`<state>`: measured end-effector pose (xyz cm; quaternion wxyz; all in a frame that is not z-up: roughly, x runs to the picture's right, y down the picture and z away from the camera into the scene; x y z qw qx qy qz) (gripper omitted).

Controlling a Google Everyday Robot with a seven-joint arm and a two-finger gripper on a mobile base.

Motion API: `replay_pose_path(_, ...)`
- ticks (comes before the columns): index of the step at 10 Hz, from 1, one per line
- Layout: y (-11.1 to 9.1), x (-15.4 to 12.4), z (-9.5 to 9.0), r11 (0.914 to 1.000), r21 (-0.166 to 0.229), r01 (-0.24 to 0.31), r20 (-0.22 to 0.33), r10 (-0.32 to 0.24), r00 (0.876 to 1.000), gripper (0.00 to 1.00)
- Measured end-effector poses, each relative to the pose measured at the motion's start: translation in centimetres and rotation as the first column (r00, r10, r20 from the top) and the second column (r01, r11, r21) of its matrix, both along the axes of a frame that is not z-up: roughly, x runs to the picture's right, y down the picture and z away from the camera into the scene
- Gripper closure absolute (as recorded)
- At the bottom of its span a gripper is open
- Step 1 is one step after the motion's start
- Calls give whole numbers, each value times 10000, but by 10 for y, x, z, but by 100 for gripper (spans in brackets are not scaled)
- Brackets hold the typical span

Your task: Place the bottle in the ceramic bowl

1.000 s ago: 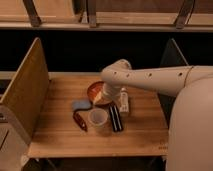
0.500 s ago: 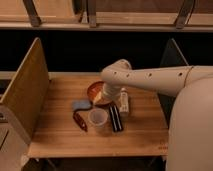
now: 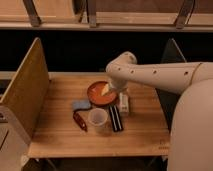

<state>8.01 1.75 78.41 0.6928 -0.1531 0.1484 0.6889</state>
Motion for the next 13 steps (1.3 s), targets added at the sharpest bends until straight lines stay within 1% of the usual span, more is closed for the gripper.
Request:
replay_pose_path(1,-6,16,-2,9998,189,-108,-199,112,9997,20)
replay_pose_path(2,-6,19,-1,9997,189,-146,-257,151,9996,20)
replay_pose_path(4,-6,13,-1,9997,193,-121,-176,125,9998,20)
replay_pose_path(6,-6,16,0,9997,175,-163,-238,167,9996,20)
replay_pose_path(7,-2,18,4,9998,81,-189,-318,192,9993,20)
replay_pose_path(8,22,49,29,9966,-566,-605,-1107,539,9924,20)
replay_pose_path(9,30,59,39,9930,-790,-873,-1352,761,9879,20)
replay_pose_path(10,36,61,44,9894,-989,-1067,-1476,914,9848,20)
replay_pose_path(12,45,62,55,9832,-1305,-1278,-1600,1063,9814,20)
replay_pose_path(13,53,61,59,9782,-1551,-1380,-1661,1119,9797,20)
